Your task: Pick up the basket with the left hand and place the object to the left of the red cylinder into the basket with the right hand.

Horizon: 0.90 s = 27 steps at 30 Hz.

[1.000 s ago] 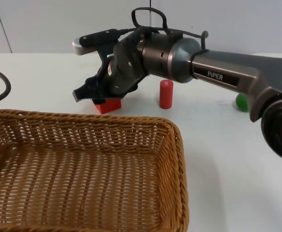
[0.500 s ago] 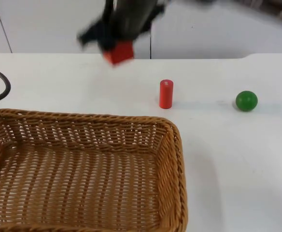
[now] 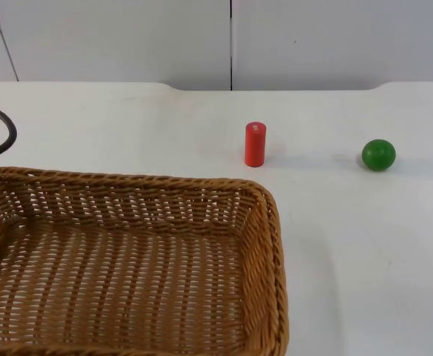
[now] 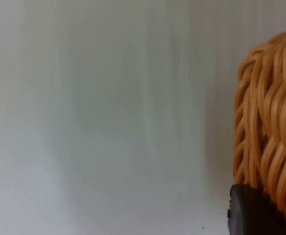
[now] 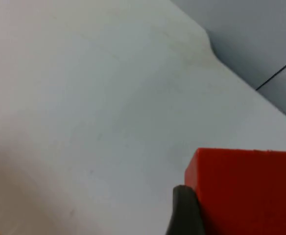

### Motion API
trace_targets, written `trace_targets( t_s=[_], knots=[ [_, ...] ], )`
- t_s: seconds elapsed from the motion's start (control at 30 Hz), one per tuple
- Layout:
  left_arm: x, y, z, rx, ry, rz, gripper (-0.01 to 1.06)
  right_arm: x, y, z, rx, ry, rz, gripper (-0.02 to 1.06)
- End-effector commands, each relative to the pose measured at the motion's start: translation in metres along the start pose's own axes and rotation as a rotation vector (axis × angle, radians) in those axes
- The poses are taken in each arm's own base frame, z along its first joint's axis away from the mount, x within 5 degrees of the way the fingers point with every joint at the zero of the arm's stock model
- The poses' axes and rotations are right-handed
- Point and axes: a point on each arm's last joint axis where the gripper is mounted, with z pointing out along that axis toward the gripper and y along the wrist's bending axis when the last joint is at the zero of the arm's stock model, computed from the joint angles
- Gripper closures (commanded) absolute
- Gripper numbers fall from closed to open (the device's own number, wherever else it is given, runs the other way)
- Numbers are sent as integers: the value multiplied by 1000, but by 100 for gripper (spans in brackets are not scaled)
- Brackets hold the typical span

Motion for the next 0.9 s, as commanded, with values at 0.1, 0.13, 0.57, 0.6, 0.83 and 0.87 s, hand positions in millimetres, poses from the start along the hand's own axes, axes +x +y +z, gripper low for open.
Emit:
trace_targets(
  t_s=[0.1,0.13,0.57,0.6,0.83,0.87],
  knots=[
    [1,-4,-3,37,-6,-21,105,32,-3,-73,-70,39,8,105],
    [1,-4,-3,37,-6,-21,105,32,-3,-73,-70,39,8,105],
    [1,-5,-3,53,0,-28,105,130,13,-82,-126,-138,47,105],
    [2,-5,-3,54,1,-28,105,138,17,-76,-135,-110,36,105],
    [2,-5,-3,54,1,-28,105,148,50,-49,-193,-32,-79,105],
    [2,-5,-3,54,1,-28,105,148,50,-49,-193,-32,-79,105]
  ],
)
